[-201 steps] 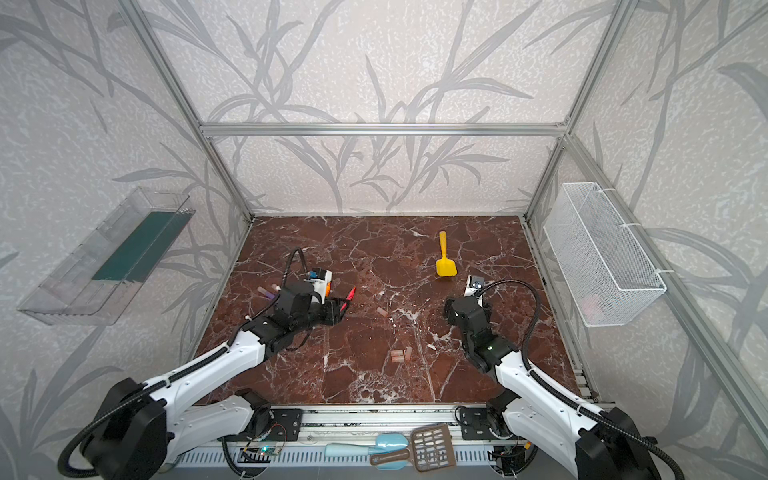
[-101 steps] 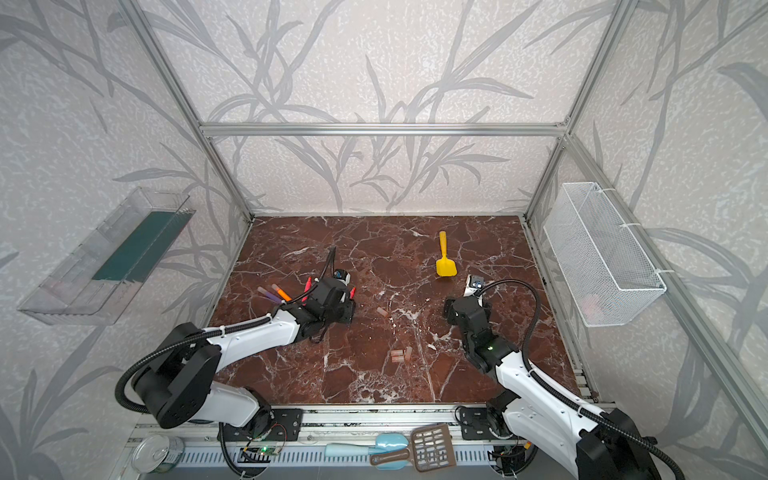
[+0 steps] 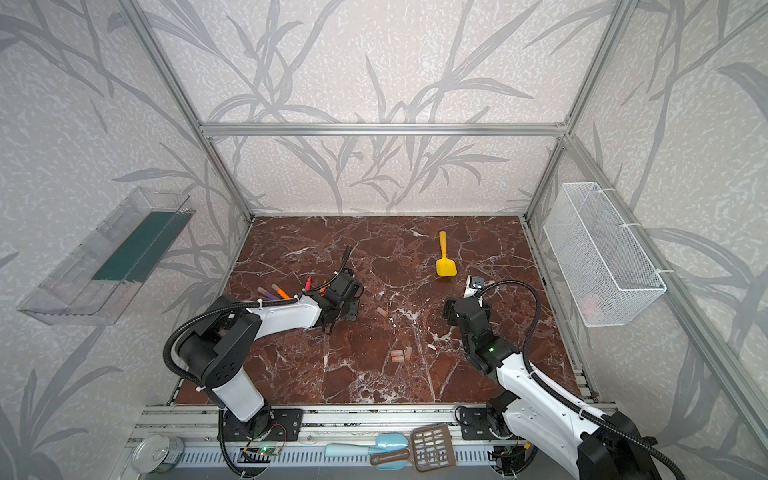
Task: Insert the pens into the pen caps
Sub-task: 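Move the left gripper over the pink marker lying on the table, then lower the left gripper and close on the pink marker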
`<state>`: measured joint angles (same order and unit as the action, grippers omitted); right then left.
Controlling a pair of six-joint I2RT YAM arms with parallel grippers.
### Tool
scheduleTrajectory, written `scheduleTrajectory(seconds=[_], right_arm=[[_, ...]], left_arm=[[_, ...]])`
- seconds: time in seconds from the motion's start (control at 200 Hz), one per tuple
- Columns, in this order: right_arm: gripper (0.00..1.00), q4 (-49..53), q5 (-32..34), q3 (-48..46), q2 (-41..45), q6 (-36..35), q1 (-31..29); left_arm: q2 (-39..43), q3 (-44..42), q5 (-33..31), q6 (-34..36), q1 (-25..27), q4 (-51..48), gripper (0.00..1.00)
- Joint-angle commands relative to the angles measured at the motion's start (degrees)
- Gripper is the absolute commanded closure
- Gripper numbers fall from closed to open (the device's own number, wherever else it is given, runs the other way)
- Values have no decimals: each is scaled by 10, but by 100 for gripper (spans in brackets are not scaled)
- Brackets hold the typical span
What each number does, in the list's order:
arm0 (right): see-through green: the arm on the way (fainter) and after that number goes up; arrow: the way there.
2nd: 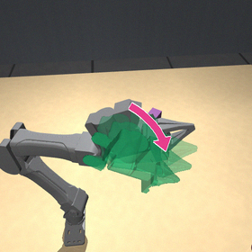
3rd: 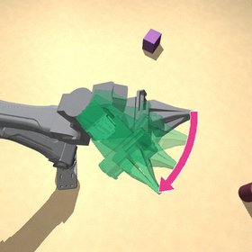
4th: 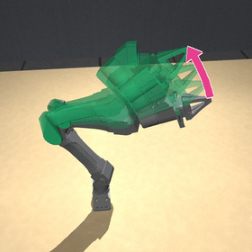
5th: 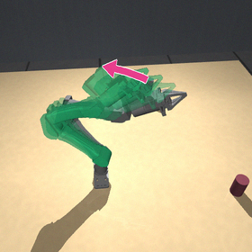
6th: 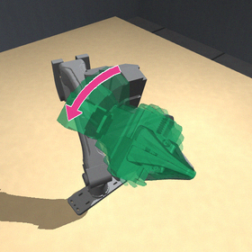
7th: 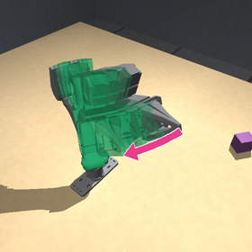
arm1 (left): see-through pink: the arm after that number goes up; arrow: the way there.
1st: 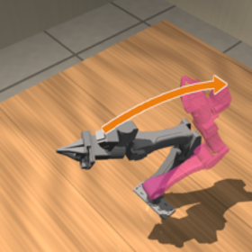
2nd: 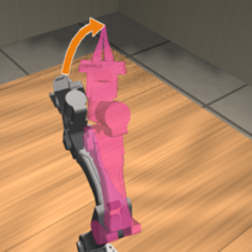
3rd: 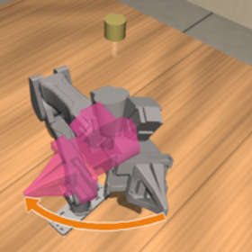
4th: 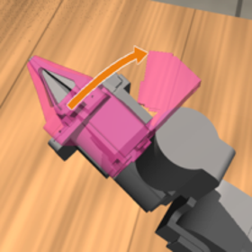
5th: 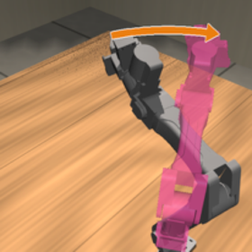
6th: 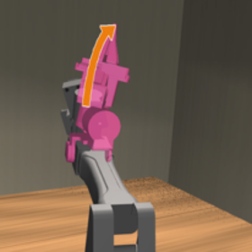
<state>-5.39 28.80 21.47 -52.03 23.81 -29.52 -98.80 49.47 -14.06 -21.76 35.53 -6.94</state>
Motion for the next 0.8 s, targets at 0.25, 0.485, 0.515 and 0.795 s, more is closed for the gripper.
scheduleTrajectory(seconds=[0.25,0.485,0.515,0.795], right_arm=[[17,-12,6,-2,-1,-5,2],[17,0,2,4,0,-3,2],[17,-4,4,2,-1,-4,2],[17,0,2,-2,10,-3,2]], left_arm=[[27,-9,-26,-10,0,-54,60],[47,-37,-11,-20,1,-53,60],[45,-34,-12,-22,1,-58,60],[28,-31,-12,-24,1,-56,71]])
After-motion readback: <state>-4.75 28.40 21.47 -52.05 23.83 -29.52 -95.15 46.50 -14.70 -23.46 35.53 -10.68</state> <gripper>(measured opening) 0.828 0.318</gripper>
